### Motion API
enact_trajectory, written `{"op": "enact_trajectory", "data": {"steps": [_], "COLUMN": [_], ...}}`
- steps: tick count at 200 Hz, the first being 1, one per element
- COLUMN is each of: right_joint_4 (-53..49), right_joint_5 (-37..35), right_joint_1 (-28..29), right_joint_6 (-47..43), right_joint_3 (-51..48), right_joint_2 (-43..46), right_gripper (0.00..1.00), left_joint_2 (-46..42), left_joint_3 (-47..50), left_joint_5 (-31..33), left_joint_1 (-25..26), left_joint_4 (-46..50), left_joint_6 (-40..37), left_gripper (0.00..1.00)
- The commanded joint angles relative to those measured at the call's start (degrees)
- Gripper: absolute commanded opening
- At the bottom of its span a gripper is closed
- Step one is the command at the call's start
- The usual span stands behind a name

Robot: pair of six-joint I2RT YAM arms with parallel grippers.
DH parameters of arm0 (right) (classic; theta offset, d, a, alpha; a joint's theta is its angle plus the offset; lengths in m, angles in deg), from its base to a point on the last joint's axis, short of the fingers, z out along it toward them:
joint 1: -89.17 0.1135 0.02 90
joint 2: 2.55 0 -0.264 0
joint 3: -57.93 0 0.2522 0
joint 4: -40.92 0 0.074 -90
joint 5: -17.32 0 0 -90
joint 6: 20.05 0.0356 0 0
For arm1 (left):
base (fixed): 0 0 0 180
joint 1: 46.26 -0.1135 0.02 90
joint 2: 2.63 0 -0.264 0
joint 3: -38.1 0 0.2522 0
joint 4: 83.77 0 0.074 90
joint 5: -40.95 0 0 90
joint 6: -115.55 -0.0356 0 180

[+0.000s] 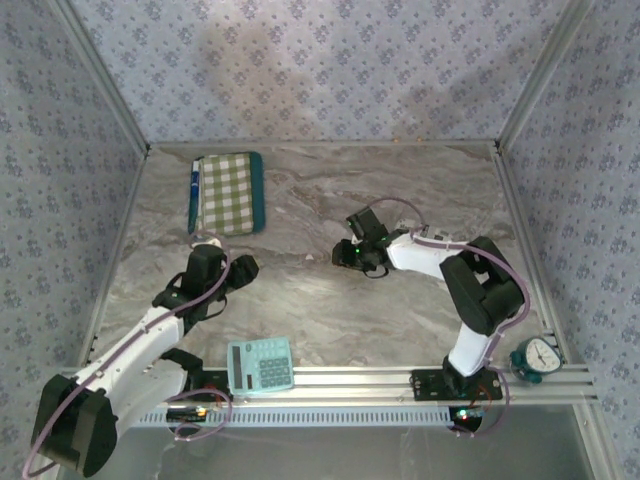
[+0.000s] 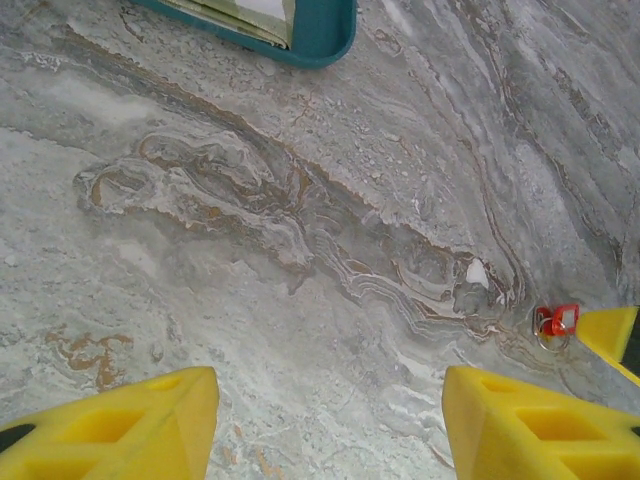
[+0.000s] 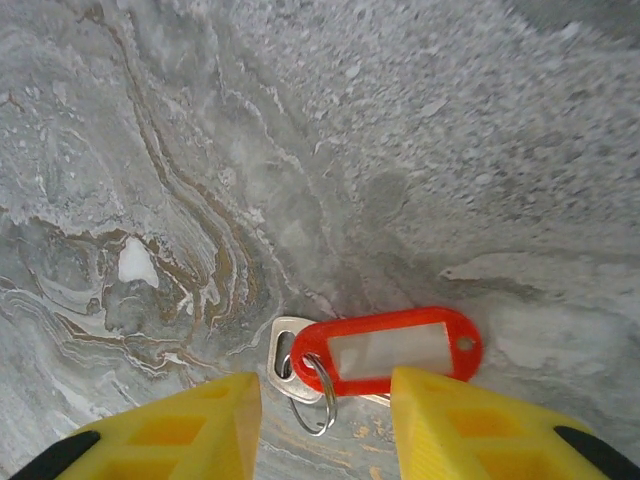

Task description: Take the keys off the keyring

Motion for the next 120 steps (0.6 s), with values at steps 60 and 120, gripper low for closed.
{"op": "enact_trajectory", "data": {"steps": [60, 120], "right_joint_4": [-2.1, -6.5], "right_joint_5": [-1.2, -6.1], "right_joint_1": [0.9, 3.0], "right_joint_6": [1.2, 1.2], "right_joint_3": [3.3, 4.8], "right_joint_2": [-3.6, -2.3], "right_gripper": [0.29, 0.24], "left_joint_2": [-2.4, -4.4], "left_joint_3": [1.0, 2.1], "left_joint_5": [1.6, 2.1], "left_joint_1": [0.8, 0.8], "left_joint_4": [-0.9, 0.0], "left_joint_6": [1.9, 2.7], "left_gripper": [0.63, 0.63]}}
